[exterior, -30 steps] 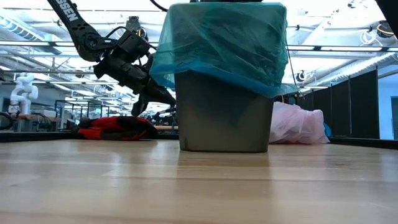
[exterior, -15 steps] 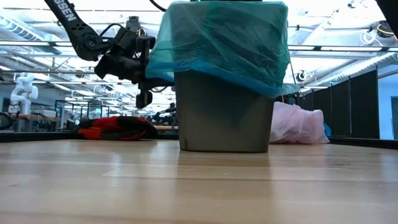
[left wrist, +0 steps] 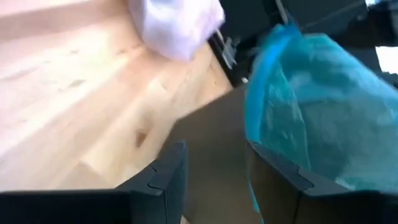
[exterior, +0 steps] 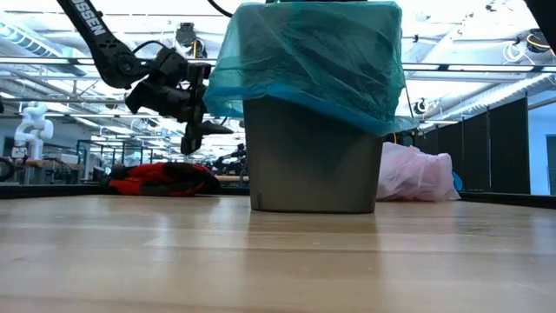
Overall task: Place trash/remove bag and relplace
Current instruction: Insert the new blue trash bag into the trash bin
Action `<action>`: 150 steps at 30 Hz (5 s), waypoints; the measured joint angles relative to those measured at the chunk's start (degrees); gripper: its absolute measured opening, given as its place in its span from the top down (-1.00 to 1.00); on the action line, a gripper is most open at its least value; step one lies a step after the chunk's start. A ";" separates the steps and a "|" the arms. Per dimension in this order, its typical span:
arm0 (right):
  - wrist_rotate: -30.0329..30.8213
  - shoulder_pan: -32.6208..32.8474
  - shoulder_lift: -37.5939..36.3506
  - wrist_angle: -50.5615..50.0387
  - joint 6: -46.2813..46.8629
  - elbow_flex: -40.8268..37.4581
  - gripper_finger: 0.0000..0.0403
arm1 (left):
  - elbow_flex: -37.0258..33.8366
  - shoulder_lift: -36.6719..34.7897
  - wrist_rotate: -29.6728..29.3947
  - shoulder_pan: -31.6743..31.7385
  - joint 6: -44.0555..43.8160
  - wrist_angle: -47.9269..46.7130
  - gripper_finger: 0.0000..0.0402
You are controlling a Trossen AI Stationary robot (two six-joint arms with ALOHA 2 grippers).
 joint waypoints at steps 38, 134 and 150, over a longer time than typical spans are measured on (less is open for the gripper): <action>-0.26 0.00 0.02 0.22 0.50 0.00 1.00 | 0.00 0.00 -3.97 -12.35 2.85 0.41 0.99; 4.82 -0.70 2.05 -9.97 92.08 9.43 1.00 | 0.00 0.00 -11.24 -11.47 12.14 -9.98 1.00; 7.67 -1.84 1.88 4.12 94.81 -4.23 1.00 | 0.00 0.00 -11.48 -11.49 12.14 -10.01 1.00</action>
